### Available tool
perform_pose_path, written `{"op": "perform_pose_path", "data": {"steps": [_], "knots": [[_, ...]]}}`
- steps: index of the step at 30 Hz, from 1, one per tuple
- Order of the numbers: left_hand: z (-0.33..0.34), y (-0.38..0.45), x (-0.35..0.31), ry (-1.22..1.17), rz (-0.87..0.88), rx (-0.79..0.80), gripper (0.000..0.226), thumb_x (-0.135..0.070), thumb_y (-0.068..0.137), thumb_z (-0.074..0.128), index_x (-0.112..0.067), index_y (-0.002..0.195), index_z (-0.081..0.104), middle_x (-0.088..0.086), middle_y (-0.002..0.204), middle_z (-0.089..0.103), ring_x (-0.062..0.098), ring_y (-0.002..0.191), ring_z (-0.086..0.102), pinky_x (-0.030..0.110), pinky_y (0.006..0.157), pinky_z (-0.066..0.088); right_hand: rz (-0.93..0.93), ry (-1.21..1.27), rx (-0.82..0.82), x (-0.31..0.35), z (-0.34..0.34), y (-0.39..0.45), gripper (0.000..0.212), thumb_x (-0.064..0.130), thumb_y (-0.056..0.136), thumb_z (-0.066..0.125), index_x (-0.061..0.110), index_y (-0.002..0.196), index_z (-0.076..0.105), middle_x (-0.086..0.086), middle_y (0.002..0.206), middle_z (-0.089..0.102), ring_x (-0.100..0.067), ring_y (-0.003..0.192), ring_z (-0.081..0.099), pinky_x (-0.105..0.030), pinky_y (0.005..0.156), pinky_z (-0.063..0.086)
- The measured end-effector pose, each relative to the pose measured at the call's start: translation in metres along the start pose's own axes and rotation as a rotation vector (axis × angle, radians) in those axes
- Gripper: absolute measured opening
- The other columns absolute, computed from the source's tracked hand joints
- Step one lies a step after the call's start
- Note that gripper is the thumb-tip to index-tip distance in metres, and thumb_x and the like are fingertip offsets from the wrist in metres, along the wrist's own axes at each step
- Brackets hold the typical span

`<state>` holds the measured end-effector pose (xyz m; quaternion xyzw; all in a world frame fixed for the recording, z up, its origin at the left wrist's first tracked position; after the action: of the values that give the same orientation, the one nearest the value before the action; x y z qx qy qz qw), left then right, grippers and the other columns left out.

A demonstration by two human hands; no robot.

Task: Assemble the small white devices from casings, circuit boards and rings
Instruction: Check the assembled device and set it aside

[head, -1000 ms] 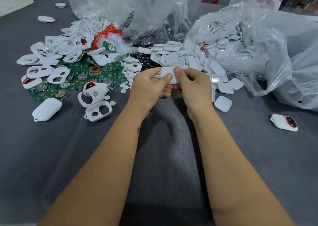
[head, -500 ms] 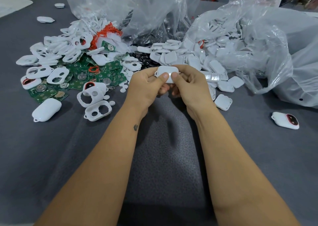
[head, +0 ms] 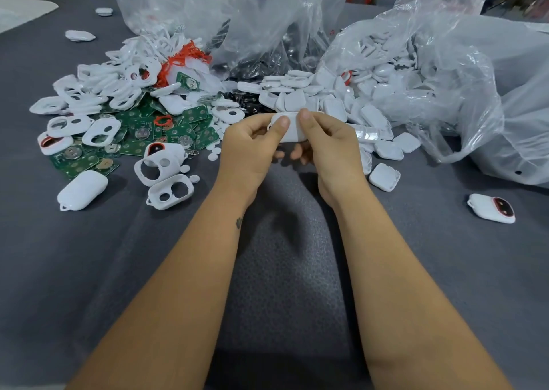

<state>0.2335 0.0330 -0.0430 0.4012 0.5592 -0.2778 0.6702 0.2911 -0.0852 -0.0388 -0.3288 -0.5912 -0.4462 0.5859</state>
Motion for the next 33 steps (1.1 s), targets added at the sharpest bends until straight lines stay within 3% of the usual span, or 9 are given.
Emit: {"op": "perform_pose_path", "data": {"steps": [8, 13, 15, 19, 21, 24, 26, 30, 33], "knots": [[-0.003, 0.001, -0.002, -0.065, -0.010, -0.016, 0.015, -0.018, 0.095, 0.062, -0.020, 0.081, 0.067, -0.015, 0.064, 0.065, 0.000, 0.062, 0.059, 0.018, 0.058, 0.051, -0.098, -0.052, -0.053, 0.008, 0.000, -0.003, 0.021, 0.017, 0.096, 0.059, 0.011, 0.086, 0.076, -0.032, 0.066, 0.056, -0.016, 0.047, 0.046, -0.025, 0.051, 0.041], [-0.004, 0.004, -0.003, 0.000, 0.029, 0.000, 0.021, -0.014, 0.095, 0.061, -0.019, 0.074, 0.062, -0.008, 0.065, 0.055, 0.005, 0.064, 0.049, 0.019, 0.061, 0.044, -0.068, -0.144, -0.133, 0.002, -0.006, -0.004, 0.025, 0.024, 0.094, 0.061, 0.020, 0.074, 0.075, -0.006, 0.048, 0.054, -0.016, 0.045, 0.050, -0.027, 0.055, 0.039], [-0.004, 0.004, -0.002, -0.020, 0.022, -0.009, 0.015, -0.016, 0.095, 0.061, -0.021, 0.081, 0.066, -0.009, 0.071, 0.062, 0.003, 0.068, 0.056, 0.018, 0.062, 0.048, -0.096, -0.144, -0.126, 0.005, -0.004, -0.004, 0.021, 0.024, 0.094, 0.061, 0.022, 0.078, 0.075, -0.013, 0.056, 0.061, -0.016, 0.050, 0.053, -0.030, 0.057, 0.044], [-0.006, 0.005, 0.009, -0.186, -0.092, -0.074, 0.010, -0.017, 0.096, 0.060, -0.011, 0.102, 0.066, 0.005, 0.093, 0.068, 0.009, 0.083, 0.066, 0.026, 0.076, 0.056, -0.150, -0.123, -0.131, 0.010, -0.001, -0.003, 0.012, 0.015, 0.089, 0.068, 0.024, 0.093, 0.074, 0.004, 0.081, 0.068, -0.013, 0.075, 0.063, -0.035, 0.076, 0.054], [-0.008, 0.005, 0.015, -0.244, -0.163, -0.105, 0.016, -0.020, 0.098, 0.057, -0.006, 0.100, 0.065, 0.006, 0.089, 0.069, 0.009, 0.079, 0.069, 0.024, 0.072, 0.057, -0.172, -0.143, -0.156, 0.011, -0.004, -0.002, 0.026, 0.007, 0.083, 0.072, 0.030, 0.096, 0.071, -0.001, 0.103, 0.066, -0.017, 0.097, 0.064, -0.035, 0.090, 0.053], [-0.002, 0.005, 0.015, -0.272, -0.195, -0.024, 0.019, -0.021, 0.099, 0.054, -0.012, 0.093, 0.069, 0.004, 0.082, 0.074, 0.018, 0.082, 0.071, 0.027, 0.076, 0.058, -0.205, -0.180, -0.117, 0.015, 0.001, -0.003, 0.045, -0.012, 0.078, 0.063, 0.026, 0.101, 0.069, -0.001, 0.115, 0.059, -0.014, 0.107, 0.062, -0.022, 0.092, 0.050], [-0.003, 0.005, 0.014, -0.286, -0.188, -0.016, 0.013, -0.013, 0.097, 0.057, -0.013, 0.096, 0.070, 0.002, 0.082, 0.075, 0.016, 0.083, 0.071, 0.026, 0.077, 0.057, -0.187, -0.157, -0.100, 0.014, 0.004, -0.004, 0.049, -0.016, 0.077, 0.055, 0.025, 0.098, 0.070, -0.001, 0.116, 0.059, -0.014, 0.108, 0.063, -0.023, 0.092, 0.051], [-0.007, 0.005, 0.013, -0.308, -0.193, -0.041, 0.017, -0.004, 0.093, 0.061, -0.007, 0.108, 0.067, 0.002, 0.085, 0.076, 0.011, 0.079, 0.072, 0.023, 0.075, 0.058, -0.046, 0.041, -0.135, 0.004, -0.003, -0.003, 0.039, -0.011, 0.081, 0.059, 0.021, 0.098, 0.072, -0.004, 0.110, 0.070, -0.030, 0.099, 0.068, -0.046, 0.091, 0.056], [-0.006, 0.003, 0.009, -0.311, -0.169, -0.027, 0.019, -0.002, 0.093, 0.058, -0.009, 0.106, 0.069, 0.006, 0.091, 0.076, 0.017, 0.087, 0.073, 0.025, 0.077, 0.058, 0.021, 0.213, -0.136, 0.000, -0.005, -0.003, 0.041, -0.017, 0.080, 0.050, 0.012, 0.102, 0.068, 0.000, 0.102, 0.068, -0.017, 0.078, 0.069, -0.034, 0.076, 0.060]]}}
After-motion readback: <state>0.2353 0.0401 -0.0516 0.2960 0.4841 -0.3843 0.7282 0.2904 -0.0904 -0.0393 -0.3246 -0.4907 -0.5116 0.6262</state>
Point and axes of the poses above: each hand's wrist, its own y-axis towards the middle knuckle, its own z-axis out of the palm, x = y × z, the point moved 9 cm from there along y, towards the middle knuckle
